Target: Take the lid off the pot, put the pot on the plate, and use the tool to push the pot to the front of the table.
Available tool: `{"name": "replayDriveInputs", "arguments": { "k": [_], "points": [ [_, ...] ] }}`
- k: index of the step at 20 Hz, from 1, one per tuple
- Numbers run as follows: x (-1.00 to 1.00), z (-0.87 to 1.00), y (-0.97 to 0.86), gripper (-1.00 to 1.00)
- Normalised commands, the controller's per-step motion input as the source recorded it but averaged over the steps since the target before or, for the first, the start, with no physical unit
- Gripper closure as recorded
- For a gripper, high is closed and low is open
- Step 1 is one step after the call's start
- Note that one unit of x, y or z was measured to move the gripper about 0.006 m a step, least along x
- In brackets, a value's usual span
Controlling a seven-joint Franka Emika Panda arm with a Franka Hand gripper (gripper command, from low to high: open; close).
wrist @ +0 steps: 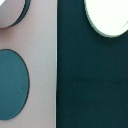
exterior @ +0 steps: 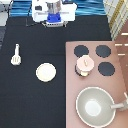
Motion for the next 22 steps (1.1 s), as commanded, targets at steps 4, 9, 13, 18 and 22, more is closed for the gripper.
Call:
{"name": "replayDriveInputs", "arguments": {
  "k": [4, 9, 13, 18, 22],
  "points": [
    [0.77, 0.34, 0.48, -1.0],
    [0.99, 0.68, 0.51, -1.0],
    [1.0, 0.69, 0.49, -1.0],
    [1.0, 0.56, 0.41, -1.0],
    [1.0, 0.44, 0.38, -1.0]
  ]
}}
